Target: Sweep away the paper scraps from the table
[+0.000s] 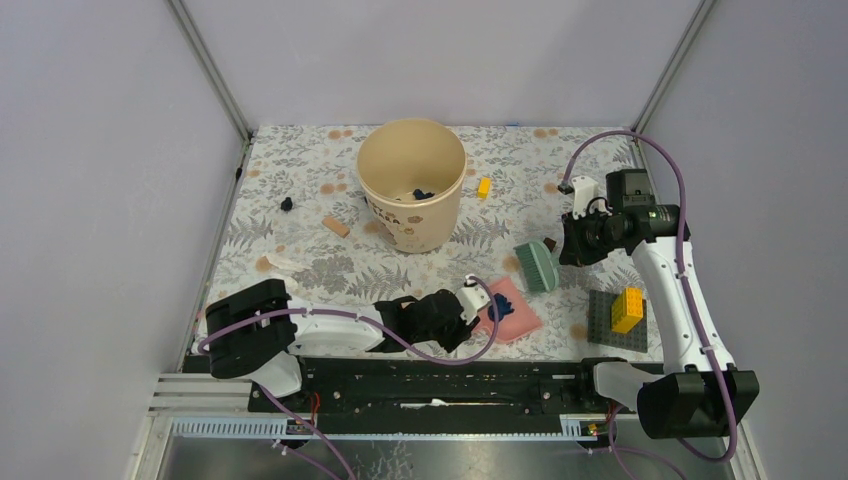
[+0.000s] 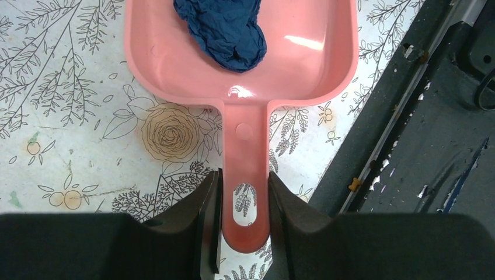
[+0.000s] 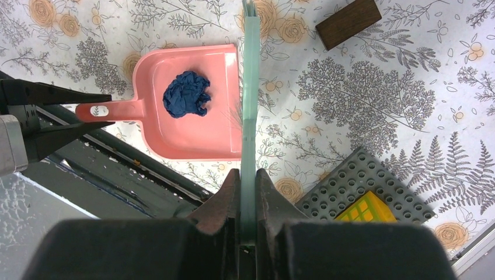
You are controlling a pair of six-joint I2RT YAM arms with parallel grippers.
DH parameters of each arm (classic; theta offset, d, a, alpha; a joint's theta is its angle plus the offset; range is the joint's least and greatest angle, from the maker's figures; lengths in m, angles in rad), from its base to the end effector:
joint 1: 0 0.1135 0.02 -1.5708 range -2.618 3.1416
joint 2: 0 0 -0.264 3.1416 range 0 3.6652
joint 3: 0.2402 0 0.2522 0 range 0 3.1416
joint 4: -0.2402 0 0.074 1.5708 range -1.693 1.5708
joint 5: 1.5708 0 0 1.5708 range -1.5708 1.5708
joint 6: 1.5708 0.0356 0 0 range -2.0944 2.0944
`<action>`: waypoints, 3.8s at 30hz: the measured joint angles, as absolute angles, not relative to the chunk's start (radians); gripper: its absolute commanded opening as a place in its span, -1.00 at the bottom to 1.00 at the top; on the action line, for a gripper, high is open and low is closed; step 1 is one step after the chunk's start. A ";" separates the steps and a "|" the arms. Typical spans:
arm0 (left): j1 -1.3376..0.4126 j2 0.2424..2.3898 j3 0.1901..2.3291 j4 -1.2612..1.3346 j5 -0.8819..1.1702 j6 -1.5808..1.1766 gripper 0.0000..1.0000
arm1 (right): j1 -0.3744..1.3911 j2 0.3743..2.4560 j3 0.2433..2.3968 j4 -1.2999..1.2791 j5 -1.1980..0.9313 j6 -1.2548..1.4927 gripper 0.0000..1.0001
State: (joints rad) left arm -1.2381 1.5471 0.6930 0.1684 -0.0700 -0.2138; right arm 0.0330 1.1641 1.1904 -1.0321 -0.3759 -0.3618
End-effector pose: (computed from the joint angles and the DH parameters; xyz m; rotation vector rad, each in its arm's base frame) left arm 0.1018 -0.2871 0.1628 1.1174 2.0671 -0.6776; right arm 0.2157 0.0202 0.3319 -0.6269 2.4292 0.3510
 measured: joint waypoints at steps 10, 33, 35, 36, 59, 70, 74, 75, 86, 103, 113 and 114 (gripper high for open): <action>-1.240 1.491 0.694 0.086 -0.064 -0.275 -1.00 | 0.033 1.139 1.179 -1.028 -0.373 -0.368 -1.00; -1.308 0.771 0.720 -0.461 -0.335 -0.519 -1.00 | 0.094 1.145 1.159 -0.972 -0.349 -0.371 -1.00; -1.311 0.747 0.754 -0.534 -0.354 -0.538 -1.00 | 0.158 1.146 1.155 -0.965 -0.347 -0.368 -1.00; -1.311 0.738 0.768 -0.569 -0.361 -0.551 -1.00 | 0.186 1.148 1.154 -0.960 -0.347 -0.366 -1.00; -1.322 0.759 1.097 -1.350 -0.638 -1.063 -1.00 | 0.808 1.579 1.359 -0.810 -0.496 -0.255 -1.00; -1.297 0.759 1.105 -1.462 -0.728 -1.236 -1.00 | 1.041 1.751 1.491 -0.548 -0.512 -0.080 -1.00; -1.206 0.799 1.131 -1.465 -0.786 -1.229 -1.00 | 1.065 1.807 1.509 -0.427 -0.516 0.017 -1.00; -1.171 0.805 1.135 -1.465 -0.806 -1.227 -1.00 | 1.066 1.819 1.509 -0.393 -0.516 0.045 -1.00; -0.921 0.811 1.150 -1.469 -1.025 -1.224 -1.00 | 1.074 1.971 1.511 0.070 -0.490 0.465 -1.00; -0.880 0.856 1.117 -1.461 -1.167 -1.231 -1.00 | 1.076 2.502 2.161 0.043 -0.265 0.864 -1.00; -0.880 0.831 1.117 -1.439 -1.167 -1.220 -1.00 | 1.115 2.568 2.273 -0.132 -0.065 0.970 -1.00; -0.880 0.830 1.117 -1.436 -1.168 -1.215 -1.00 | 1.119 2.568 2.273 -0.147 -0.045 0.978 -1.00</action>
